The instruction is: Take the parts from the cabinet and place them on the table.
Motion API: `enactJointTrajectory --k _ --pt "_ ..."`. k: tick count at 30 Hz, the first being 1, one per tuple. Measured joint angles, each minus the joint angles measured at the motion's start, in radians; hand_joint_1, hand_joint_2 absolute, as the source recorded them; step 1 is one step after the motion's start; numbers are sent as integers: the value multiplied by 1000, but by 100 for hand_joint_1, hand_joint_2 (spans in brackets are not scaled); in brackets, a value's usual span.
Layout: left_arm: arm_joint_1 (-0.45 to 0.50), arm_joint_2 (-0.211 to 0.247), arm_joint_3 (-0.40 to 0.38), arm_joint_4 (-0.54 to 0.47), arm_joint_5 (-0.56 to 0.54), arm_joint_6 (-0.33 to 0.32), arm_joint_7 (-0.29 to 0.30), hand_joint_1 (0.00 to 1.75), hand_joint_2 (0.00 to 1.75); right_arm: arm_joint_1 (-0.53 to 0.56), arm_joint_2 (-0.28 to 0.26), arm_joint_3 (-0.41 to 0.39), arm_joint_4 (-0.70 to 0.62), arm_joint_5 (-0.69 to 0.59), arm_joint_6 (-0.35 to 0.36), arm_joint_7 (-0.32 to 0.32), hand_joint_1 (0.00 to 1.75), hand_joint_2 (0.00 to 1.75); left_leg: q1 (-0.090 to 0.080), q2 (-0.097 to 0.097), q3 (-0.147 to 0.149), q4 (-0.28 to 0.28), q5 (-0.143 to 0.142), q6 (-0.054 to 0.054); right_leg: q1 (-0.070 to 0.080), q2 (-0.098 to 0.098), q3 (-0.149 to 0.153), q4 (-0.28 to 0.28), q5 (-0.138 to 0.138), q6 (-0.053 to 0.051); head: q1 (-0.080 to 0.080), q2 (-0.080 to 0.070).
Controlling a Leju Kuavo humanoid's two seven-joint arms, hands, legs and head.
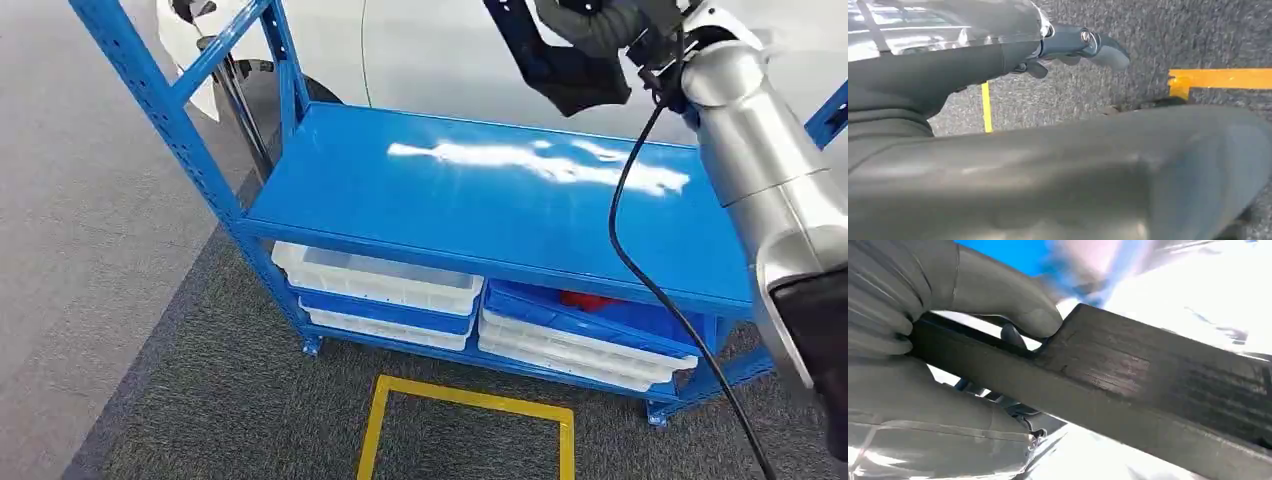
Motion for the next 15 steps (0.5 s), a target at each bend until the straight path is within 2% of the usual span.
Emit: enactJointTrajectory --k 1,2,3,4,5,6,7,8,10,11,12,13,15 --pt "-1 0 0 0 1 0 0 0 0 4 0 -11 -20 -34 8 4 175 175 0 0 -18 31 -1 1 1 2 1 0 -1 -1 0 0" --pt "-1 0 0 0 2 3 0 0 0 16 0 -32 -57 -107 16 11 175 175 0 0 -18 16 28 6 4 4 4 0 -2 -2 0 0" --pt "-4 0 0 0 4 5 0 0 0 50 -2 -64 -113 -212 19 11 175 175 -2 0 33 -102 103 19 8 7 10 0 -5 -2 0 0" --pt "-5 0 0 0 5 6 0 0 0 73 -4 -83 -147 -268 20 6 175 175 -4 0 68 -180 142 27 10 7 14 0 -8 -2 0 0" --pt "-10 0 0 0 14 20 9 0 0 212 -8 -151 -289 -475 32 -60 175 175 -13 -1 127 -295 149 37 15 6 15 -5 -8 12 0 0" --pt "-10 -3 2 0 26 34 1 0 0 439 0 -172 -455 -548 -10 -179 175 175 2 -3 151 -335 163 49 19 1 23 3 -30 33 0 0" --pt "-3 -4 6 0 47 53 -18 0 0 785 90 -187 -663 -591 -32 -249 175 175 1 -6 149 -332 162 52 2 0 -110 251 -113 50 0 0" --pt "-2 -4 9 0 53 53 -23 0 0 832 113 -186 -700 -590 -32 -248 175 175 1 -6 149 -329 159 49 -2 0 -80 184 -72 52 0 0" --pt "-2 -4 13 0 58 53 -33 0 0 896 147 -186 -764 -590 -33 -243 175 175 0 -7 148 -316 149 40 -6 -4 11 6 5 51 0 0" --pt "-2 -4 17 0 61 54 -41 0 0 922 167 -186 -794 -591 -30 -241 175 175 -6 -7 143 -310 144 32 2 -3 17 -7 -9 43 0 0" --pt "-2 -4 25 0 62 53 -50 0 0 952 191 -186 -829 -588 -29 -236 175 175 -5 -7 143 -307 142 28 3 0 15 -10 -4 33 0 0" --pt "-1 -4 33 0 61 50 -60 0 175 980 205 -186 -858 -582 -30 -231 175 175 -2 -7 145 -309 142 23 7 0 15 -9 -6 28 0 0" --pt "-1 -4 41 0 59 43 -79 0 175 1018 229 -186 -911 -572 -33 -216 175 175 -2 -7 146 -312 142 12 5 0 15 -14 -2 15 0 0"
